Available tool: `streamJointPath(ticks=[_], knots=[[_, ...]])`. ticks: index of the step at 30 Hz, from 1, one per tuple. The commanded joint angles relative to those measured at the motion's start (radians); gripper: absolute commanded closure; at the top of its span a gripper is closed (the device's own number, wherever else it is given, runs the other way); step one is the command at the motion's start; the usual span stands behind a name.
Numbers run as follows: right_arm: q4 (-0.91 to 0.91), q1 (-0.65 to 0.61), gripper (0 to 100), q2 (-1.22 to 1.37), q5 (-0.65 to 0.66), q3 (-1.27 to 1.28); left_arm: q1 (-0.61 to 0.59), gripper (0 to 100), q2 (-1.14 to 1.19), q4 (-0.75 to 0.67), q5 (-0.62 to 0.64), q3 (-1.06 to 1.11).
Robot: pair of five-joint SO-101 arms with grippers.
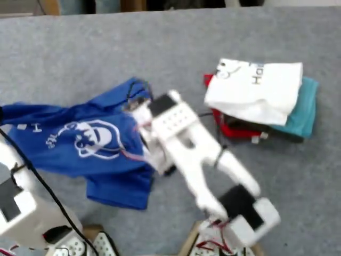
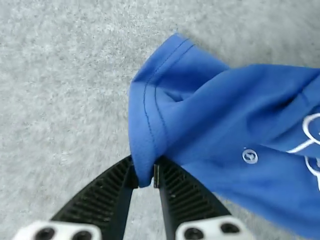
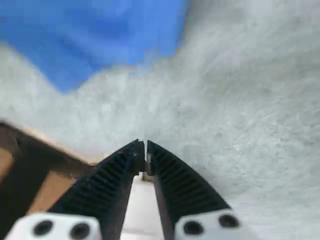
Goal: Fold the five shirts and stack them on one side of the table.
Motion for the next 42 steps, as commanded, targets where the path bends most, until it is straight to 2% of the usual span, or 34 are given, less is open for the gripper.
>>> streamJointPath(ticks=[1,5,8,12,17,22,26,28,34,42], knots=[[-0.015,-0.009,92.0,-0.168,0.078,0.067,0.001,97,-0.072,0.038,-0.023,-0.022],[-0.092,0.095,82.2,-0.205,0.051,-0.096,0.027,97,-0.066,-0.057,-0.023,0.101],[-0.178,0.126,84.5,-0.111,-0.014,-0.271,0.031,97,-0.081,-0.077,-0.021,0.128],[-0.235,0.124,89.1,0.177,-0.157,-0.549,0.035,97,-0.112,-0.081,0.008,0.137],[-0.201,0.11,85.1,0.634,-0.331,-1.03,0.033,97,-0.13,-0.081,0.012,0.163],[-0.129,0.089,84.6,1.036,-0.382,-1.604,0.033,97,-0.132,-0.081,0.012,0.2],[-0.092,0.086,84.6,1.28,-0.384,-1.942,0.03,97,-0.132,-0.097,0.014,0.219],[-0.098,0.086,84.6,1.345,-0.384,-1.997,0.025,97,-0.132,-0.141,0.014,0.242],[-0.199,0.11,84.6,1.334,-0.381,-1.928,0.025,97,-0.132,-0.241,0.014,0.328],[-0.331,0.14,84.6,1.307,-0.362,-1.837,0.033,97,-0.133,-0.252,0.014,0.348]])
